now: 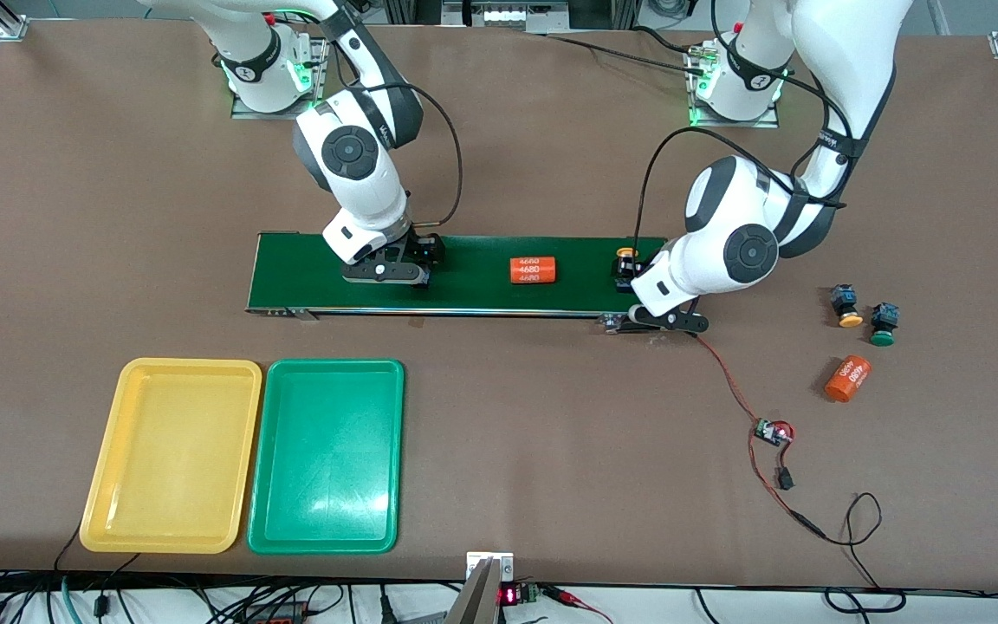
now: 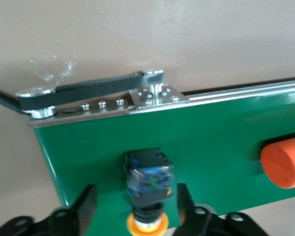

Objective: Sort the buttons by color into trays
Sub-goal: 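Place the yellow button on the conveyor while the right gripper grasps the green button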

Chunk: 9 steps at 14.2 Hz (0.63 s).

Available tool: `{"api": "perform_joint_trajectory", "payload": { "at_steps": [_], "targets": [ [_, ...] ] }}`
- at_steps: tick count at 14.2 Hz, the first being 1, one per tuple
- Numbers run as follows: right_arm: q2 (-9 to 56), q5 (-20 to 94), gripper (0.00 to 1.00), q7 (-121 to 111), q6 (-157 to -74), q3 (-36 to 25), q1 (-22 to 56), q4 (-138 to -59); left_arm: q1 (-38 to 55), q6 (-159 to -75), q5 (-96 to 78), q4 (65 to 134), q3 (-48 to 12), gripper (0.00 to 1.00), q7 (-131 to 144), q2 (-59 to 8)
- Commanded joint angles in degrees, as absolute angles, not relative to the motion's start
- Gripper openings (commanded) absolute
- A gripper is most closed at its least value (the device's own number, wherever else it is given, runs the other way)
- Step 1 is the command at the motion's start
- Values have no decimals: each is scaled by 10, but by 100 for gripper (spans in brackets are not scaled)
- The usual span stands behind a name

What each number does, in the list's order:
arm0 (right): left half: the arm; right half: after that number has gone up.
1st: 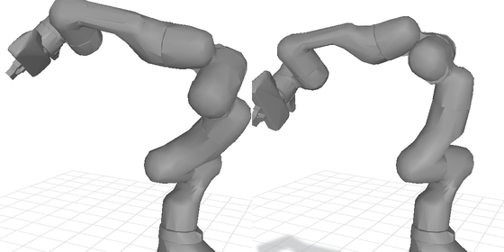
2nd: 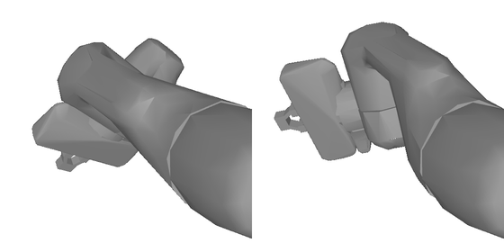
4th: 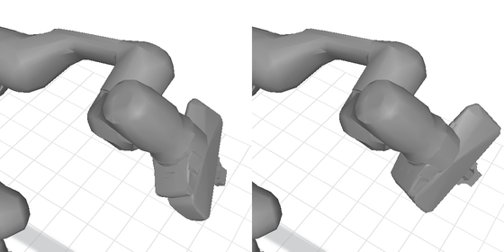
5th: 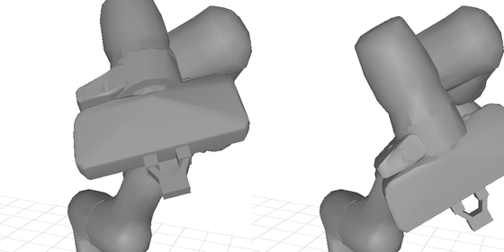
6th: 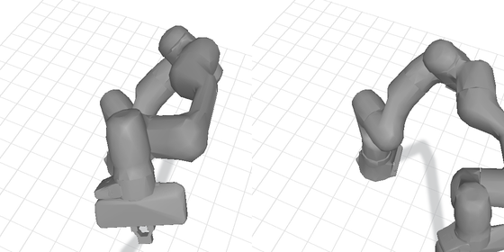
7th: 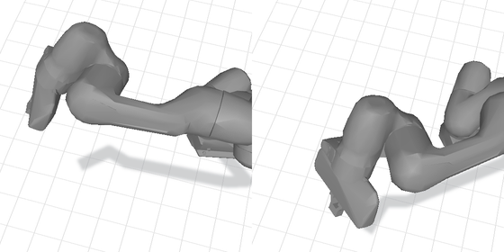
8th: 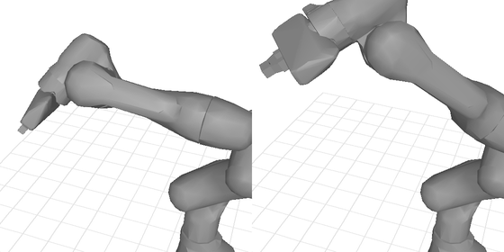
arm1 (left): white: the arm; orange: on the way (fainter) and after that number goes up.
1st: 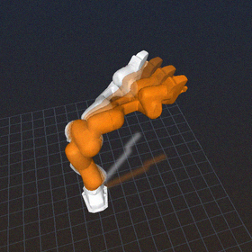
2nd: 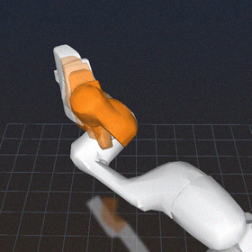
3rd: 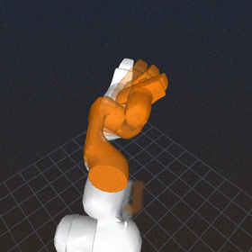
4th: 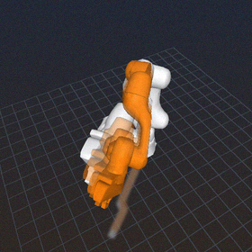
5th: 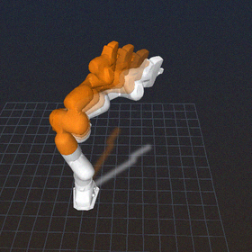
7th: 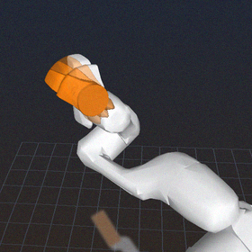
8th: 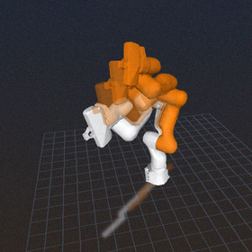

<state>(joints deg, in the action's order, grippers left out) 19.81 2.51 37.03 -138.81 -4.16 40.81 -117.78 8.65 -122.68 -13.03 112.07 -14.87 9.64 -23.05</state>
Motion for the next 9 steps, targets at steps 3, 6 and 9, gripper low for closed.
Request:
{"api": "perform_joint_trajectory", "payload": {
  "at_steps": [3,6,9],
  "targets": [
    [236,21,98,363,-1426,-45,425,-1171,64,-1218,-132,1120,-88,100,89,-189],
    [237,21,42,335,-1426,-44,423,-1171,24,-1221,-79,1120,-50,100,80,-195],
    [223,22,4,327,-1423,-47,418,-1171,-17,-1233,77,1117,-40,100,76,-210]
  ]
}}
